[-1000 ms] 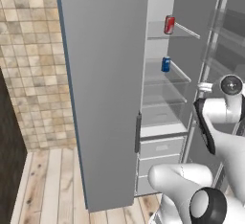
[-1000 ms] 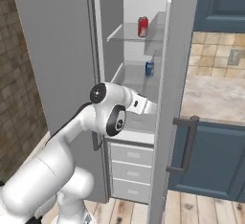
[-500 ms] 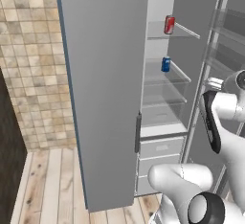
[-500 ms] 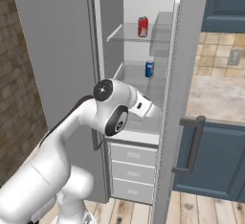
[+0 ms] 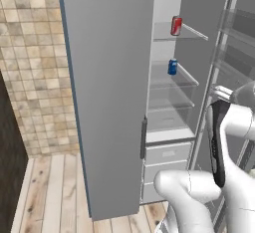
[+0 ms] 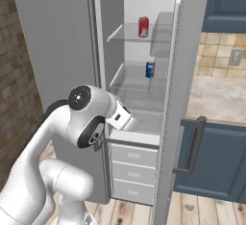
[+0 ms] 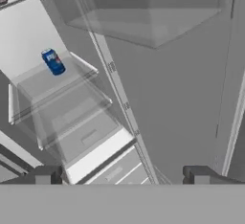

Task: Open the fridge, grab two sodas, and place both sodas inside the bowl with ice on the dining counter.

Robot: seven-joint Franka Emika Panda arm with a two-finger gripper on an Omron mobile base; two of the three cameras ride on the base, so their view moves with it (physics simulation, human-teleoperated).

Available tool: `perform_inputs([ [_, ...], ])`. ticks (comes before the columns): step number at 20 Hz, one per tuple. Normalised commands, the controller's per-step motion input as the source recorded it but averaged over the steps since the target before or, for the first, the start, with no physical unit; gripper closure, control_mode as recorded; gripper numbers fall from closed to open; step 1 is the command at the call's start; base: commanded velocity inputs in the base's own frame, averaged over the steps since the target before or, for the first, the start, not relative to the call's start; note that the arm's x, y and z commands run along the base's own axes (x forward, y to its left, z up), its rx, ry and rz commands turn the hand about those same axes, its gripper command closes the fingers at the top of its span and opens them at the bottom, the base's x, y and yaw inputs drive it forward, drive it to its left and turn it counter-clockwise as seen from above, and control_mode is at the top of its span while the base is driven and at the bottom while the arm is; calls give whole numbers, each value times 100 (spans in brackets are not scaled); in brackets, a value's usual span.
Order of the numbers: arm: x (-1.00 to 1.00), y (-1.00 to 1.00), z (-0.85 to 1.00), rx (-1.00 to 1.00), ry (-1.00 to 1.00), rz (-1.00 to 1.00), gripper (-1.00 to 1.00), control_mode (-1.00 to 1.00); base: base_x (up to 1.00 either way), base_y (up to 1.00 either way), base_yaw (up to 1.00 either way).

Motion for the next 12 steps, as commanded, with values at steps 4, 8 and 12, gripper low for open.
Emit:
perform_inputs([
  [4, -18, 65, 0, 11, -4, 2, -100, -100, 0, 0, 0],
  [8, 0, 50, 0, 1, -9, 7, -100, -100, 0, 0, 0],
  [12, 9, 14, 0, 0, -12, 24, -100, -100, 0, 0, 0],
])
